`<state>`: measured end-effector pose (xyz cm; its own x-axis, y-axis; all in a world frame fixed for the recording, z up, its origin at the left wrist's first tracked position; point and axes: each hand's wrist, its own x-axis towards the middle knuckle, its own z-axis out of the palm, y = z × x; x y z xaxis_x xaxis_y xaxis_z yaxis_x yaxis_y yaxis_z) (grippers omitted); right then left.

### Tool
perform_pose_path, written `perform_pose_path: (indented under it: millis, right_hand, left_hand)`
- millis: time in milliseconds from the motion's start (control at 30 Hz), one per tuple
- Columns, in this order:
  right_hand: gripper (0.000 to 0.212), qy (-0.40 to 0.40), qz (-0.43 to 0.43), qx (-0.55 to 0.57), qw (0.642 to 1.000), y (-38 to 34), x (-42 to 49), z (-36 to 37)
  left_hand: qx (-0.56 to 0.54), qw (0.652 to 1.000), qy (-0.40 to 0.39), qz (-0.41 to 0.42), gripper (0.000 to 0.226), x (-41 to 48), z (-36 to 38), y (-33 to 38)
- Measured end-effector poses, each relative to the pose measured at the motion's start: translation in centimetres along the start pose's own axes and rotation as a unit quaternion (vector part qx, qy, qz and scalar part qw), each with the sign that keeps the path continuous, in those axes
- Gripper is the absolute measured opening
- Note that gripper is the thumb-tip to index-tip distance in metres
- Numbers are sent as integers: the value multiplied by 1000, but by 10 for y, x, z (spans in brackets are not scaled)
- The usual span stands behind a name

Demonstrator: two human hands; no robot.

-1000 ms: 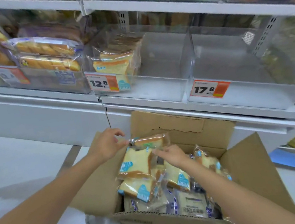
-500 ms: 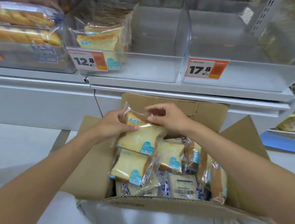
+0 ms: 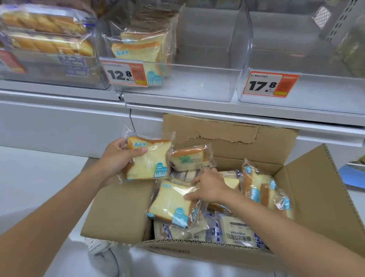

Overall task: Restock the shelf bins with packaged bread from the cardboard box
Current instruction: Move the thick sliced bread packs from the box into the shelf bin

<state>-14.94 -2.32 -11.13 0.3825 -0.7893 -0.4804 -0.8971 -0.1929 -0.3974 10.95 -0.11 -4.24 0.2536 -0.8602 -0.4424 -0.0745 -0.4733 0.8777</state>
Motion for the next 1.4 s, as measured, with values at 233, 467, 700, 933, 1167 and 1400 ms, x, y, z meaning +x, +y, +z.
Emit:
perform_pose_path:
  millis: [233, 467, 700, 933, 1167, 1400]
  right_hand:
    - [24, -8, -109, 168, 980, 13, -30, -58]
    - [28, 95, -171, 281, 940, -2, -47, -150]
    - [39, 134, -214, 236, 938, -59, -37, -188]
    - [41, 232, -213, -48, 948, -95, -58, -251]
    - [35, 497, -194, -82, 842, -77, -53, -305]
    - [31, 495, -87, -115, 857, -62, -19, -291]
  left_hand:
    - [-53, 997, 43, 37, 30, 3, -2, 12]
    - [-41, 994, 19, 103, 45, -11, 4, 44]
    - [-42, 982, -15, 184, 29, -33, 34, 82]
    - [-46, 973, 16, 225, 36, -32, 5, 135]
    - [-74, 944, 96, 308, 32, -5, -43, 210]
    - [40, 939, -3, 341, 31, 47, -32, 223]
